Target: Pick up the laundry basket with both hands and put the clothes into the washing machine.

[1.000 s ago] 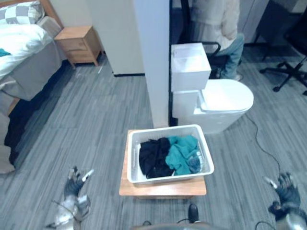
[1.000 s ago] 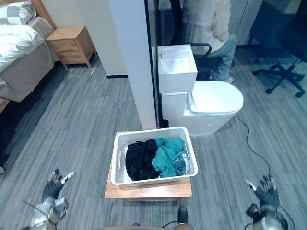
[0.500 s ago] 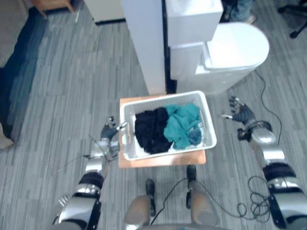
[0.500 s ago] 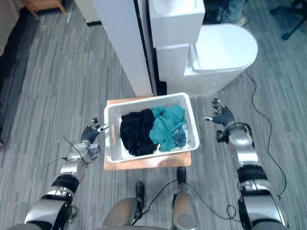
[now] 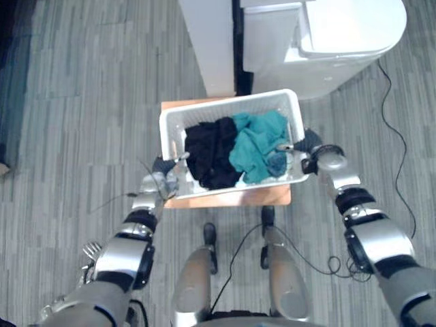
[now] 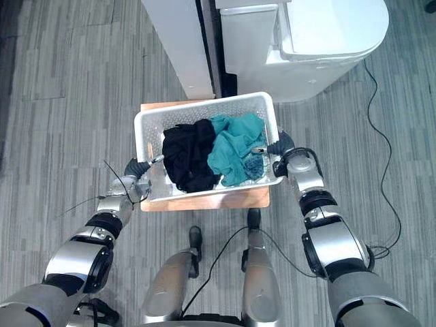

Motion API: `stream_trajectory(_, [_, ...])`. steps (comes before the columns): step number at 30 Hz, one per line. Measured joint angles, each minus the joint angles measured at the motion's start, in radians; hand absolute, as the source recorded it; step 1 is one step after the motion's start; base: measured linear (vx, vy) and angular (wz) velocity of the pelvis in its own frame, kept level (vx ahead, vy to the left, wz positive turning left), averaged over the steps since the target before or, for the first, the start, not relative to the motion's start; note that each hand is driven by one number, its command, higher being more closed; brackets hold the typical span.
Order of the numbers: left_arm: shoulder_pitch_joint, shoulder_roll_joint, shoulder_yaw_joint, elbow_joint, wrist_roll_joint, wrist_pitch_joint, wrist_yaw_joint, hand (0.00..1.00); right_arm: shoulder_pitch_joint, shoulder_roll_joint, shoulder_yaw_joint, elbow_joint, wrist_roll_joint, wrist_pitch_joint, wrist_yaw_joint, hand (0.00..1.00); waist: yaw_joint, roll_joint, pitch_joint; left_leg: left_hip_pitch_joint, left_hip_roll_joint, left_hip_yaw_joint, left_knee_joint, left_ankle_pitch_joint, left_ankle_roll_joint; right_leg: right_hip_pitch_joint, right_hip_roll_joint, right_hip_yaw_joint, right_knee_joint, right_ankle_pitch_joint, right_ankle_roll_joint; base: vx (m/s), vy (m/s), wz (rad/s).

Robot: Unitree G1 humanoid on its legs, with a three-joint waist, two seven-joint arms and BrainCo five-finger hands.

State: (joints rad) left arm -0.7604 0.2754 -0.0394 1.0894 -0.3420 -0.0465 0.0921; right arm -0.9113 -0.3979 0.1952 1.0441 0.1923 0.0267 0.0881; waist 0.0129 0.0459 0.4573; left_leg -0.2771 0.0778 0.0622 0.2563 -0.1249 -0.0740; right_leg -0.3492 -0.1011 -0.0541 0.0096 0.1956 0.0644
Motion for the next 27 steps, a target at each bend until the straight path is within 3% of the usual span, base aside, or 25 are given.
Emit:
stream_trajectory(5, [-0.024, 0.002, 0.003, 0.01, 0.002, 0.001, 0.006, 0.0, -0.027, 0.019, -0.042, 0.051, -0.003, -0.002, -0.006, 0.0, 0.0, -0.005, 0.003, -0.02, 0.009, -0.004, 0.01, 0.0, -0.001, -0.01, 0.001, -0.002, -0.002, 0.002, 0.001, -0.01, -0.01, 0.04])
stream_trajectory(6, [-0.03, 0.003, 0.003, 0.01, 0.003, 0.0, 0.008, 1.0, -0.034, 0.019, -0.043, 0.06, -0.003, -0.003, -0.007, 1.0, 0.0, -0.006, 0.003, -0.028, 0.009, -0.005, 0.014, 0.0, -0.001, -0.015, 0.0, -0.003, -0.001, 0.002, 0.002, -0.02, 0.002, 0.04])
stream_trajectory(10, [-0.076, 0.008, 0.012, 0.011, 0.018, -0.001, 0.025, 1.0, -0.068, 0.033, -0.081, 0.09, -0.002, -0.022, -0.013, 1.0, 0.001, -0.013, 0.007, -0.068, 0.009, -0.008, 0.039, 0.0, -0.001, -0.041, -0.001, -0.004, -0.001, 0.014, 0.003, -0.02, -0.004, 0.01])
stream_trajectory(16, [-0.113, 0.015, 0.012, 0.012, 0.031, -0.002, 0.064, 1.0, -0.099, 0.035, -0.084, 0.114, -0.002, -0.044, -0.088, 1.0, 0.002, -0.022, 0.012, -0.115, 0.01, -0.017, 0.072, -0.004, 0.0, -0.065, -0.003, -0.014, -0.003, 0.019, 0.008, -0.05, -0.015, 0.04])
stream_trajectory(27, [-0.113, 0.027, -0.011, 0.012, 0.044, -0.005, 0.076, 1.0, -0.08, 0.03, -0.075, 0.108, 0.003, -0.063, -0.093, 1.0, 0.003, -0.026, 0.012, -0.11, 0.011, -0.021, 0.076, -0.004, 0.0, -0.058, -0.003, -0.024, -0.003, 0.026, 0.005, 0.0, -0.003, 0.01])
